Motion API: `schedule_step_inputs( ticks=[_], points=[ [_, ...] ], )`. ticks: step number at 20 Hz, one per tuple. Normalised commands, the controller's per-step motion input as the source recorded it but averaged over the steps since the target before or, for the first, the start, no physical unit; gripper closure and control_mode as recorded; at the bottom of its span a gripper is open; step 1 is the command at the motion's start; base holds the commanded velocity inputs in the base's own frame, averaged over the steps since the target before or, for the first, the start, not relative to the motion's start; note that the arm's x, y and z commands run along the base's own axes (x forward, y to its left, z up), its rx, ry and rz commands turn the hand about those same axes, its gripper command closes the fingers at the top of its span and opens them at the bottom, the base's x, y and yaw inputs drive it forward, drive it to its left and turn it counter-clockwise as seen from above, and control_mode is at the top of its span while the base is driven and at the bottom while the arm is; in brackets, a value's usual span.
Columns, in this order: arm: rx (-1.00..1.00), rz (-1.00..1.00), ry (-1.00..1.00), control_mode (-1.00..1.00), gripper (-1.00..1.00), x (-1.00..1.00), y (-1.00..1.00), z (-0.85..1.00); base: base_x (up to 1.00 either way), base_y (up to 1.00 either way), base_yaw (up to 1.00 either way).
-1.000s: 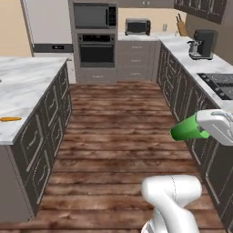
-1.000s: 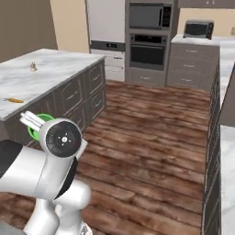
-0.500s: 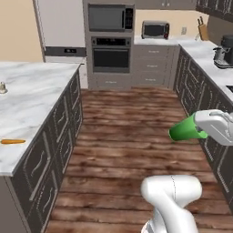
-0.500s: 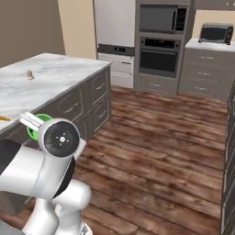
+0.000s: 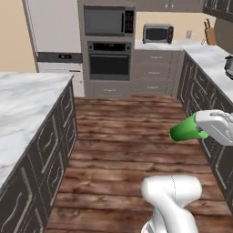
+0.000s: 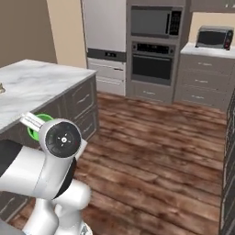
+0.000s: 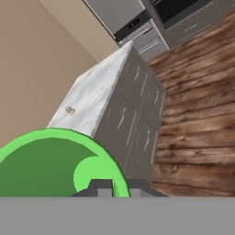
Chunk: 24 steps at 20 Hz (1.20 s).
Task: Open the cabinet directly in front. Then move the wine and the cup to the dining counter with the candle on it.
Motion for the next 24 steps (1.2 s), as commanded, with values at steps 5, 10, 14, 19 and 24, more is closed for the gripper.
schedule_step_inputs(
  ticks=[5,10,14,19,24],
  points=[
    [0.00,0.00,0.00,1.00,1.00,0.00,0.00,0.00,1.00,-0.25,0.20],
    [0.00,0.00,0.00,1.00,1.00,0.00,0.00,0.00,0.77,-0.21,0.73],
    [0.00,0.00,0.00,1.00,1.00,0.00,0.00,0.00,0.53,-0.22,0.80],
    [0.00,0.00,0.00,1.00,1.00,0.00,0.00,0.00,0.19,-0.15,0.89],
    [0.00,0.00,0.00,1.00,1.00,0.00,0.00,0.00,0.25,-0.26,0.84]
  ],
)
